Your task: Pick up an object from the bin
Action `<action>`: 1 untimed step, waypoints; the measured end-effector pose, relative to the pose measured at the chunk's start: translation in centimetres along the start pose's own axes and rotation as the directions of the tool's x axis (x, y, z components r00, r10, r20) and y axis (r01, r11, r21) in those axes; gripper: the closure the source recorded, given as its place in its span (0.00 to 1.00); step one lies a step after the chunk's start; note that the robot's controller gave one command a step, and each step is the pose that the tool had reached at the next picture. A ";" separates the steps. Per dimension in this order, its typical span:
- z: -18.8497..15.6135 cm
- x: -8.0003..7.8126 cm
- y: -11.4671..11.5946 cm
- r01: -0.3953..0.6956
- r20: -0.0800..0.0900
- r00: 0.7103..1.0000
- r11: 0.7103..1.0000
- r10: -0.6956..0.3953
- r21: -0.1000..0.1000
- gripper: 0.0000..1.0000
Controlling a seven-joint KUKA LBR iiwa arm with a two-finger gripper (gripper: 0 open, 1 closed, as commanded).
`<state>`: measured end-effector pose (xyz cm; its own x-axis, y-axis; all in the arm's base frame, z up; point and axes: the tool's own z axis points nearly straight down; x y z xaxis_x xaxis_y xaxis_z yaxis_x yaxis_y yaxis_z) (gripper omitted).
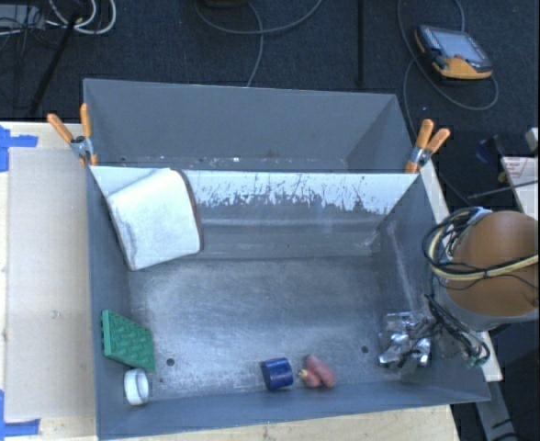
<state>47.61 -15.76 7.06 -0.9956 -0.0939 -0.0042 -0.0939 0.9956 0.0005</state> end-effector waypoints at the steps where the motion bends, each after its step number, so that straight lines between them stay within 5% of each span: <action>1: -14.9 -3.9 0.4 0.106 0.005 0.994 0.994 -0.106 0.004 1.00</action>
Offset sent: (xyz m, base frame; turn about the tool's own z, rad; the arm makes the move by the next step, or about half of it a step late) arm 0.0344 0.0064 0.1450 -0.1061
